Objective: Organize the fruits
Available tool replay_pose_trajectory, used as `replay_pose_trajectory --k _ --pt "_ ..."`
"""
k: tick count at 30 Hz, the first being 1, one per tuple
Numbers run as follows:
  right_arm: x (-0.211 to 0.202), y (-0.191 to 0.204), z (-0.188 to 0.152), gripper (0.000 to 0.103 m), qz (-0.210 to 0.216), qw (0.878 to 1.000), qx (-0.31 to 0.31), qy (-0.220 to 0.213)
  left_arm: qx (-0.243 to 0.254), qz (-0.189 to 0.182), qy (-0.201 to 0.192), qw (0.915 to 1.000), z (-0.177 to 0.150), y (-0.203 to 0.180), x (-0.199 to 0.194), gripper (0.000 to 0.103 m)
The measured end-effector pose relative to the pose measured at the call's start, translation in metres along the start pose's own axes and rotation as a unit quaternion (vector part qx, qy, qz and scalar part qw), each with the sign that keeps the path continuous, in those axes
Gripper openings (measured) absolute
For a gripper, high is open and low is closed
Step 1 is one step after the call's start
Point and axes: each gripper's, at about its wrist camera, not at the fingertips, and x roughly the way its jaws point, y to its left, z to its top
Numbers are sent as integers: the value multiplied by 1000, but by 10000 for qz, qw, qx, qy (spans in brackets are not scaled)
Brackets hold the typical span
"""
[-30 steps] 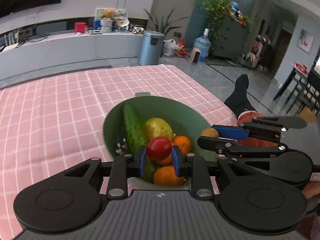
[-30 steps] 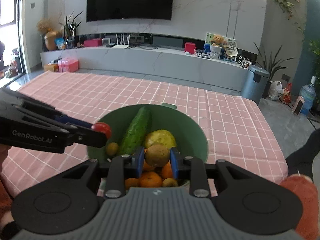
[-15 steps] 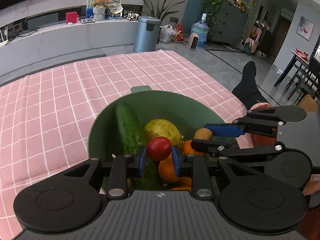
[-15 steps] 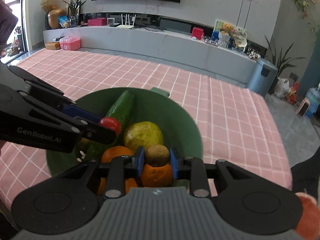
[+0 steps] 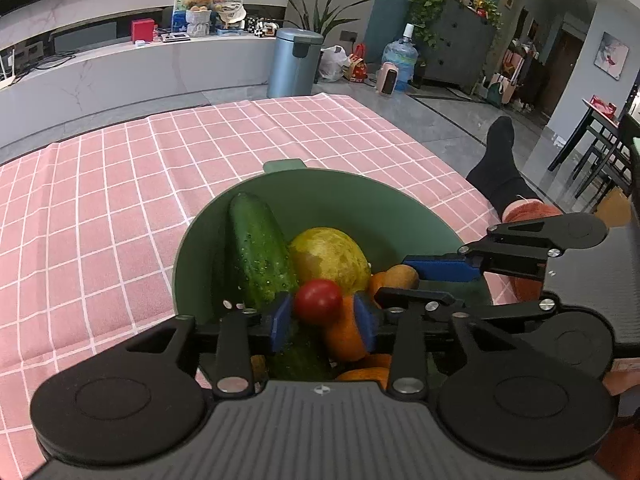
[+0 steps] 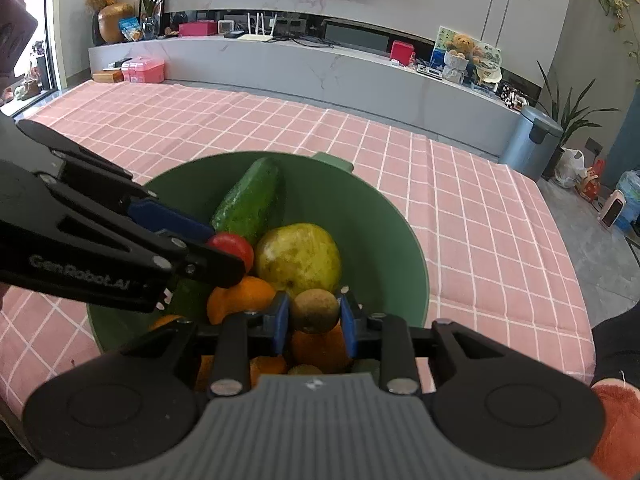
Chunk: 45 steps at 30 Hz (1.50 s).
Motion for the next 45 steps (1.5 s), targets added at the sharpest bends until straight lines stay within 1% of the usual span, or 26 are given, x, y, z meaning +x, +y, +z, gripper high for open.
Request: replay_pose_trajectory --k 1,3,6,13,17,19,21,25,27,30,32,34,37,39,42,45 --pt "1 1 -1 24 -15 10000 -1 20 7 3 -1 10000 1 -2 1 51" --pt "1 2 -1 24 -46 10000 -24 31 20 37 -22 10000 1 -3 0 57" --pt "-1 5 -2 25 -108 9999 -124 53 18 22 -76 10000 0 -5 -6 63" --pt "-6 8 1 47 -339 9989 -258 210 61 92 -259 9996 -1 -9 -28 72" --pt "-21 13 4 59 -428 9985 -321 135 147 252 -411 9987 -3 -13 -47 75" --pt "-32 18 7 63 -501 9980 -378 49 229 364 -532 9977 -4 -16 -58 77" --pt "-44 23 10 63 -519 9977 -425 -53 305 515 -676 9959 -5 -19 -70 77" --pt "-73 35 17 73 -532 9967 -505 -348 442 851 -1026 9901 -8 -26 -96 78" --pt "-90 41 20 75 -511 9962 -462 -528 475 1043 -1220 9859 -9 -29 -110 82" --pt "-115 45 25 80 -463 9953 -224 -819 563 1386 -1479 9776 -12 -35 -131 83" --pt "-130 50 27 87 -425 9940 -31 -1011 577 1540 -1631 9728 -14 -39 -143 86" --pt "-145 54 28 89 -380 9919 119 -1202 551 1659 -1793 9681 -17 -43 -154 87" --pt "-166 64 26 93 -375 9873 297 -1512 489 1809 -2015 9614 -23 -46 -168 88" --pt "-178 71 22 94 -402 9835 389 -1719 447 1947 -2173 9554 -28 -49 -175 89" --pt "-193 81 14 98 -478 9759 569 -2050 351 2202 -2278 9478 -34 -50 -179 89" --pt "-201 90 4 98 -535 9685 719 -2323 325 2370 -2299 9434 -41 -51 -179 89"
